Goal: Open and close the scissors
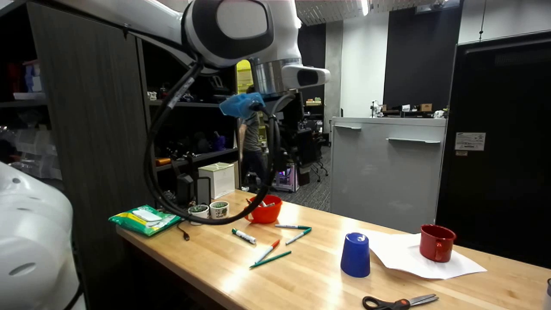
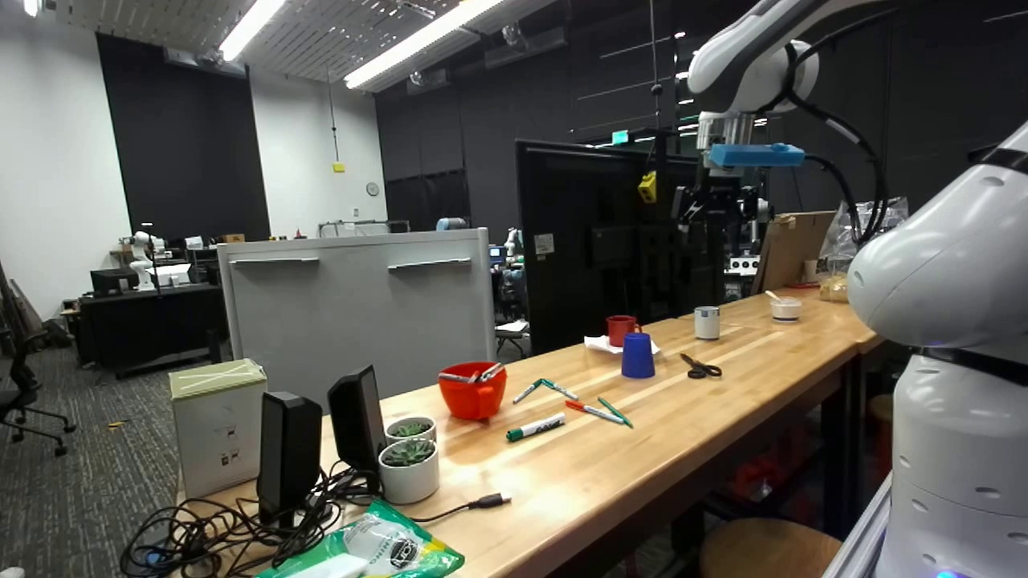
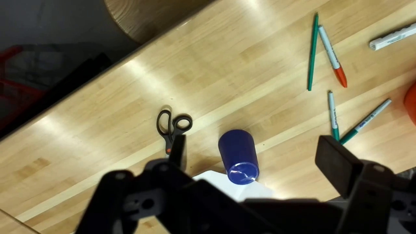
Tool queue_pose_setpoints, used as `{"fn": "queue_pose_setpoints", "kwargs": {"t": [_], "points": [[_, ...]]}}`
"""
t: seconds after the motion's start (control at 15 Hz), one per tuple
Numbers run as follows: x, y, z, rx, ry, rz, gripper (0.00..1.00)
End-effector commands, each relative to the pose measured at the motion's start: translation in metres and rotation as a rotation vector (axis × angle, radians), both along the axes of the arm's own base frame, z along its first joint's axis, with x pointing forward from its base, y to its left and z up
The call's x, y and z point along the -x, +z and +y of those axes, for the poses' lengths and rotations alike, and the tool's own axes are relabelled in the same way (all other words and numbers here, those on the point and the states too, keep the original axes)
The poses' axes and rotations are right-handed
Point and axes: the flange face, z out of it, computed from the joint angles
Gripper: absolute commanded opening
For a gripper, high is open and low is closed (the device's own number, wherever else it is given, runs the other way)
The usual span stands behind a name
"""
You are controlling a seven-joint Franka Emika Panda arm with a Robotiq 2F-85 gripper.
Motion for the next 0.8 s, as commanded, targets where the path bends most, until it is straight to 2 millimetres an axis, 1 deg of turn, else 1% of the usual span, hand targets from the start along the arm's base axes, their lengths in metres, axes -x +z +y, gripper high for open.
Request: {"fn": "queue_pose_setpoints", "kwargs": {"t": [0.0, 0.33, 0.53, 0.73], "points": [[-0.017, -0.007, -0.028, 0.047, 0.003, 0.041, 1.0], [-0.041, -0.026, -0.055, 0.099, 0.003, 0.022, 1.0], [-0.053, -0.042, -0.069, 0.095, -0.011, 0.018, 1.0], [-0.061, -0.061, -0.081, 0.081, -0.032, 0.049, 1.0]]}}
